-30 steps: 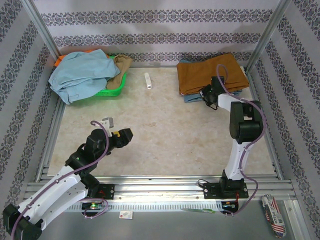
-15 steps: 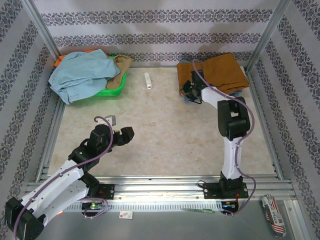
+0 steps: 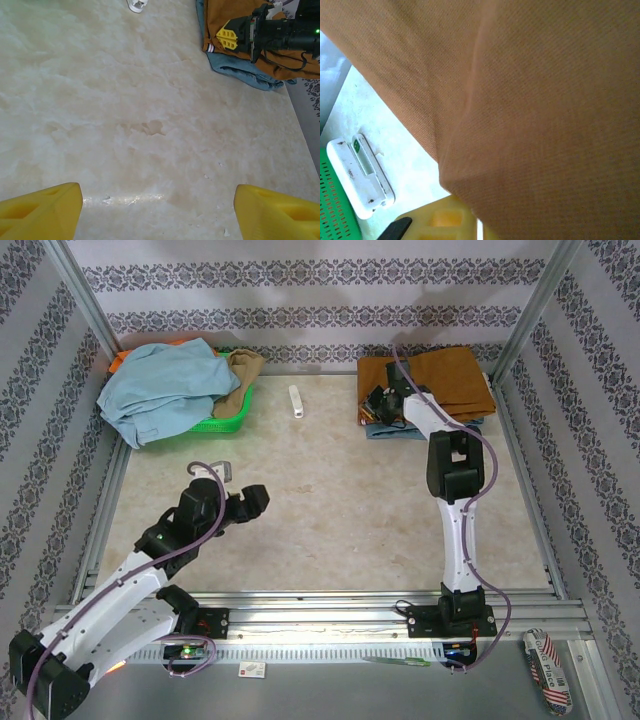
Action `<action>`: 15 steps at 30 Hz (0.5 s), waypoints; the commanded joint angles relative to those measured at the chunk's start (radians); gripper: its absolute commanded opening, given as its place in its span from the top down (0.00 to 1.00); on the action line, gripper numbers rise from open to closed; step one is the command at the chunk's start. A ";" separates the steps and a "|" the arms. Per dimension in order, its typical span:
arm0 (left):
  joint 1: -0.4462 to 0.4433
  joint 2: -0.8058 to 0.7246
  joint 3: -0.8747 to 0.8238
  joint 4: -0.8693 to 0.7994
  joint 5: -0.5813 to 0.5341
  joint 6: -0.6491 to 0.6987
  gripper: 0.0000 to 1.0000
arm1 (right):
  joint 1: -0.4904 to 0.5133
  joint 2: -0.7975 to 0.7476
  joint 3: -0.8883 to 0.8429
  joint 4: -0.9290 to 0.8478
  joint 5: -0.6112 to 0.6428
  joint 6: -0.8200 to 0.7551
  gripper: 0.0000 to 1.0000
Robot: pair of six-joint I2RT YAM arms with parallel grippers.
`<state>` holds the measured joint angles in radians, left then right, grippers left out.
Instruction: Fold and stack the trousers
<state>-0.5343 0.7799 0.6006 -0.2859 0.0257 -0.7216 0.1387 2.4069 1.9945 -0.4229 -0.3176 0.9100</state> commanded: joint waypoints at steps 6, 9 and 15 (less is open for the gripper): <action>0.013 0.070 0.044 0.022 0.051 -0.012 0.21 | -0.062 -0.052 -0.036 0.008 -0.038 -0.072 0.83; 0.012 0.082 0.065 0.012 0.053 -0.005 0.21 | -0.059 -0.140 -0.113 0.044 -0.059 -0.076 0.80; 0.013 0.068 0.079 -0.003 0.050 -0.010 0.21 | -0.061 -0.278 -0.183 0.061 -0.085 -0.093 0.77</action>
<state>-0.5343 0.8658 0.6495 -0.2852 0.0708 -0.7227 0.0864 2.2307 1.8400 -0.3923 -0.3912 0.8394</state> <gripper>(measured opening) 0.790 0.228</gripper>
